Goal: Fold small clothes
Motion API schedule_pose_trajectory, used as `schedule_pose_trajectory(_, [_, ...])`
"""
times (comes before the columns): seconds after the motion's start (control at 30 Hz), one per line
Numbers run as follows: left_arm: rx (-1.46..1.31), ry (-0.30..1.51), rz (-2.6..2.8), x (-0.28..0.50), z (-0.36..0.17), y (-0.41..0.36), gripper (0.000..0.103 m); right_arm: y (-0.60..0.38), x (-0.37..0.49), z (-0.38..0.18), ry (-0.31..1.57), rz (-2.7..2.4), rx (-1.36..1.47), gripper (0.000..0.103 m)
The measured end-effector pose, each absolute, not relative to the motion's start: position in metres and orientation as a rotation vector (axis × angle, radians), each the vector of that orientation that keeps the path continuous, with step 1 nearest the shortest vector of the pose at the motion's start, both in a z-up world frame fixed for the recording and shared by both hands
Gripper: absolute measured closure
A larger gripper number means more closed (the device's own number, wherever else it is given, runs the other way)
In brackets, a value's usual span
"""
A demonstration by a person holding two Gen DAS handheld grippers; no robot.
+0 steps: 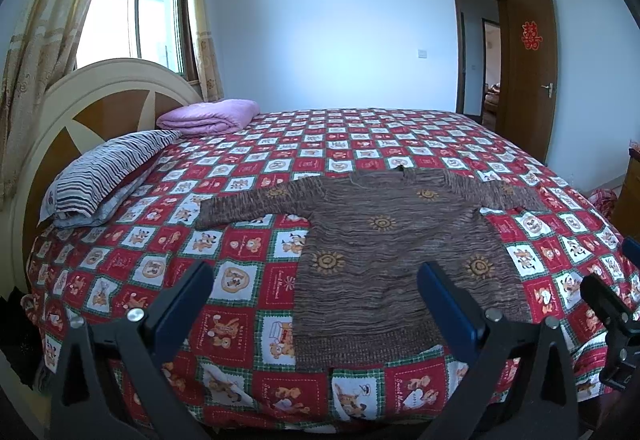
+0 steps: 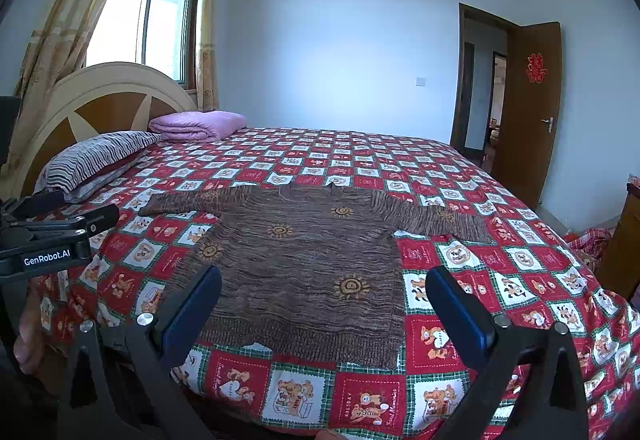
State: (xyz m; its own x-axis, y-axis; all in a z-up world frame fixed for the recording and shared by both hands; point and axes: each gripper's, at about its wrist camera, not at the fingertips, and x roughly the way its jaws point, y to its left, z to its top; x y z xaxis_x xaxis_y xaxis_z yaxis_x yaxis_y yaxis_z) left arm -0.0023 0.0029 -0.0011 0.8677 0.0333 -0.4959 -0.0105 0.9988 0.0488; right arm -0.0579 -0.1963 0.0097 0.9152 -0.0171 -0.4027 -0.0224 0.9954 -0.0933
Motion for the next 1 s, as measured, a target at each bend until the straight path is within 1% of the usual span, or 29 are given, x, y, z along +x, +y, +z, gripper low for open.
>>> schedule_pose_trajectory(1.0, [0.041,0.522,0.025,-0.0014,-0.006,0.006,0.0,-0.1968,-0.0558,0.0069,0.417,0.002,-0.091,0.001])
